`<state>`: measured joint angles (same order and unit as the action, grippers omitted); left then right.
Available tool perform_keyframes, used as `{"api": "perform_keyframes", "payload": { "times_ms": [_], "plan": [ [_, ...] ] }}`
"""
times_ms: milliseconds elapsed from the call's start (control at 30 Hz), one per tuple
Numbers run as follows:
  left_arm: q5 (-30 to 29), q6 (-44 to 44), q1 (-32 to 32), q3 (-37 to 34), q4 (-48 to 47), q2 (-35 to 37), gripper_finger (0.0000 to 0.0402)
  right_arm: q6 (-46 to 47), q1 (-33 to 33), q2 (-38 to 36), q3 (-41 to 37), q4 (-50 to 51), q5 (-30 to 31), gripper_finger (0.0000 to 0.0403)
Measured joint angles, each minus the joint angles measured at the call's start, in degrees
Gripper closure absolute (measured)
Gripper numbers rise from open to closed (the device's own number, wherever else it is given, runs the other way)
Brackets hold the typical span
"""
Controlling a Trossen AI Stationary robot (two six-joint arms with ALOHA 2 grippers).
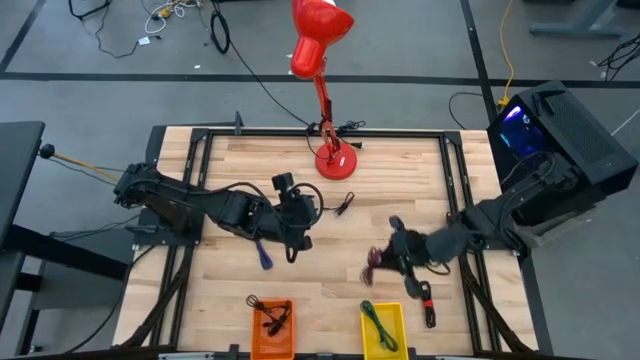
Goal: Pick & Place USB Port
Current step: Put the pink charger cable into the yellow bin
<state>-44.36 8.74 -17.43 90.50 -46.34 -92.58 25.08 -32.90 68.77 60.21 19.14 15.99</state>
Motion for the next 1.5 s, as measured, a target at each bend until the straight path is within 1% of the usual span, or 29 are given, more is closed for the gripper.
{"api": "perform_keyframes", "payload": {
  "times_ms": [100, 233, 467, 567, 867, 1033, 1200, 1267, 1500],
  "plan": [
    [-0.64, 1.09, 0.02, 0.00, -0.92, 0.00, 0.0251, 5.24, -3.60, 1.48, 0.02, 0.66, -0.03, 0.0386],
    [-0.64, 1.57, 0.02, 0.02, -1.60, 0.00, 0.0252, 13.12, -7.78, 5.53, 0.04, 0.10, 0.83, 0.0386],
    [-0.53, 2.62, -0.12, 0.02, -1.75, 0.00, 0.0251, 24.47, -13.56, 11.34, 0.04, -1.67, 1.46, 0.0386],
    [0.08, 2.74, -0.15, 0.02, -2.13, 0.00, 0.0251, 27.36, -15.42, 13.39, 0.04, -4.07, 1.52, 0.0386],
    [0.26, 3.41, -0.17, 0.02, -2.04, 0.00, 0.0250, 34.58, -18.53, 18.91, 0.04, -4.10, 2.53, 0.0386],
    [0.28, 3.86, -0.17, 0.02, -2.06, 0.00, 0.0250, 37.87, -19.11, 21.20, 0.04, -4.11, 2.24, 0.0386],
    [0.29, 3.86, -0.17, 0.02, -2.05, 0.00, 0.0250, 39.28, -19.08, 22.87, 0.04, -3.60, 1.49, 0.0386],
    [0.29, 3.86, -0.17, 0.02, -2.06, 0.00, 0.0250, 39.41, -19.08, 23.19, 0.04, -3.38, 1.17, 0.0377],
    [0.31, 3.81, -0.17, 0.02, -2.21, 0.00, 0.0250, 40.65, -19.08, 23.48, 0.02, -2.73, 0.99, 0.0307]
  ]
}}
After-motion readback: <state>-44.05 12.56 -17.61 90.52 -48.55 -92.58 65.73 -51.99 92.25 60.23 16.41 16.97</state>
